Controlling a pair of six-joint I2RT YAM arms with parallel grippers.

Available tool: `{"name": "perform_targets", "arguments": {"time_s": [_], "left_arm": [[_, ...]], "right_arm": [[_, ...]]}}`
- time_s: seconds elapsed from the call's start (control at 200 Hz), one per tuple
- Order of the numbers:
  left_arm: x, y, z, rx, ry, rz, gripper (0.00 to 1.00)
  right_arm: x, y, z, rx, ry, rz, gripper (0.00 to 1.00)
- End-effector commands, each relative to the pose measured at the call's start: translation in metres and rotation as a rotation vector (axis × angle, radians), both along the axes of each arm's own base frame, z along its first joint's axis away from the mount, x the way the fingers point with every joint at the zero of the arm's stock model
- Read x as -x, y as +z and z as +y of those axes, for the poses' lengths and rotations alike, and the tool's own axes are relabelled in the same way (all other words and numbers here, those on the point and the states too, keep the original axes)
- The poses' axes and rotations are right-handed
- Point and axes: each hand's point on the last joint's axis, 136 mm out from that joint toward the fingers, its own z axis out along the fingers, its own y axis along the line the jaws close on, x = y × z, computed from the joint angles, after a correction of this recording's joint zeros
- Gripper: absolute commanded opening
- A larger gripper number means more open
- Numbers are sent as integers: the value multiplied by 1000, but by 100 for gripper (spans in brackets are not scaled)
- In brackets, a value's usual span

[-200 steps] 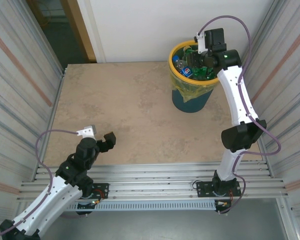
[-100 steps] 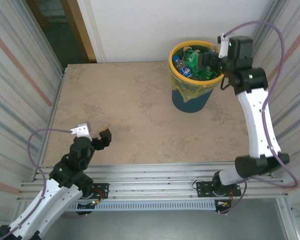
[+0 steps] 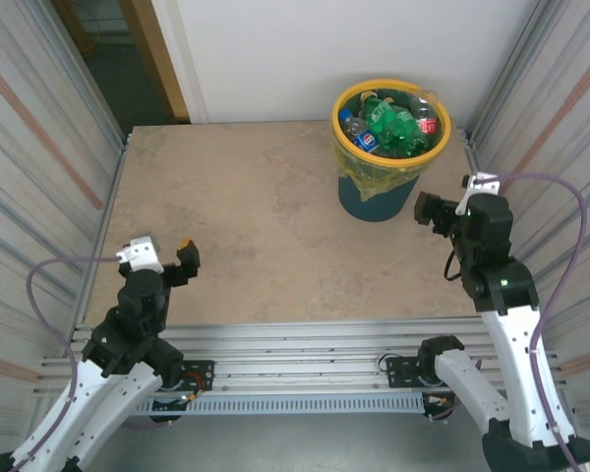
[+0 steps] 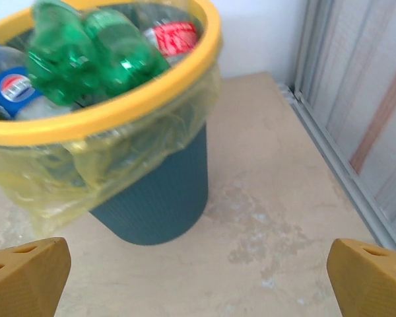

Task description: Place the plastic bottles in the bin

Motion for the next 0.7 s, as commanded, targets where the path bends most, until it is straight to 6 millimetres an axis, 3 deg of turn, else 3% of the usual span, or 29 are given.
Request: {"name": "perform_targets", "arguments": {"time_s": [0.0,0.276,0.441,0.696], "left_arm": [[-3,12,19,-84,120,-66,99],[-8,-4,44,-167,233,-64,99],[-22,-28,53,-150,242,-46,99],[-57,-72,60,-63,173,55,99]], "right_arm": [[4,-20,-15,-46,-112,8,98],[1,-60,-21,-96,-172,-32,98],[-5,-103,-20,-75,-172,55,98],[-21,-129,-9,36,-63,66,98]]}}
